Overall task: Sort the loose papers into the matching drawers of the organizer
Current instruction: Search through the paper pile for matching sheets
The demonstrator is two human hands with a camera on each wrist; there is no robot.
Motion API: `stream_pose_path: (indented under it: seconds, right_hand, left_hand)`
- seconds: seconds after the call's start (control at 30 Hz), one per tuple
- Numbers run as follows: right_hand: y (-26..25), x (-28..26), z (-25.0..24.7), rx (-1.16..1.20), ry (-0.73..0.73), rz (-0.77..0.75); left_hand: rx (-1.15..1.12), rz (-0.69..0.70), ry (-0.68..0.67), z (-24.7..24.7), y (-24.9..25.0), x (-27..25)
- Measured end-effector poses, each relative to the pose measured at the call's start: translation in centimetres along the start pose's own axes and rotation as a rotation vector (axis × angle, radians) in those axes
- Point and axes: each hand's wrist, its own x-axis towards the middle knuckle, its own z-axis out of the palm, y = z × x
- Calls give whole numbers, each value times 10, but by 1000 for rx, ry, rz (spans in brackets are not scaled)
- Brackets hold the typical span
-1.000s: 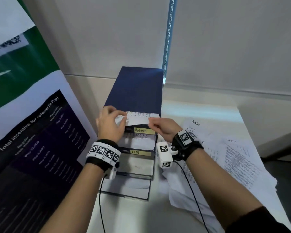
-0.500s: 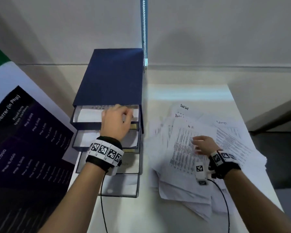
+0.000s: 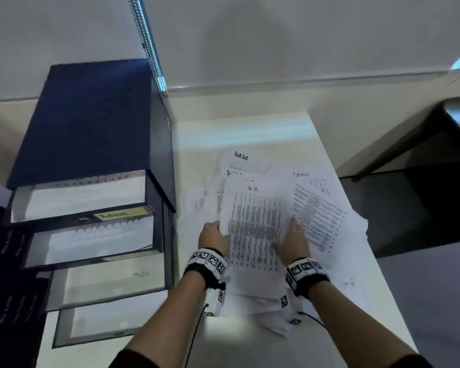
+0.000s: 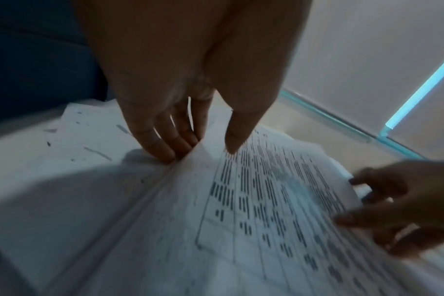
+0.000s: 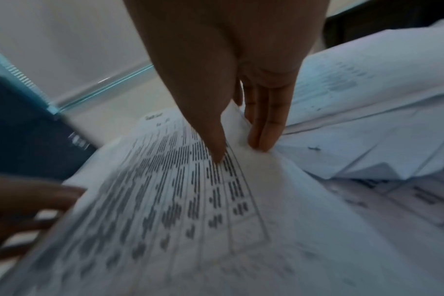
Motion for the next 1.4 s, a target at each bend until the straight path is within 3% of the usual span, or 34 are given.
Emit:
stream_pose_path:
  seconds: [0.1, 0.17, 0.37, 0.57, 0.83, 1.0, 1.27, 1.4]
  right_hand:
    - [5, -11, 15, -94, 95, -188]
    - [6, -12, 19, -87, 130, -214]
    - [6, -2, 6, -26, 6, -99]
    - [5, -5, 10, 53, -8, -107]
    - [11, 1, 8, 95, -52, -40]
    - [12, -1, 7, 157, -19, -37]
    - [14, -1, 5, 161, -44, -27]
    - [13, 0, 8, 160, -38, -12]
  left_hand:
    - [-127, -3, 89, 6, 4, -6]
    - [-214, -11, 145, 6, 7, -8]
    - [-133, 81, 131, 11, 3, -16]
    - [-6, 132, 114, 21, 0, -15]
    - [-140, -3, 204, 23, 3, 0]
    - [-101, 175, 214, 32, 4, -8]
    - [-300, 42, 300, 32, 4, -1]
    - [-229, 115, 341, 29, 4, 5]
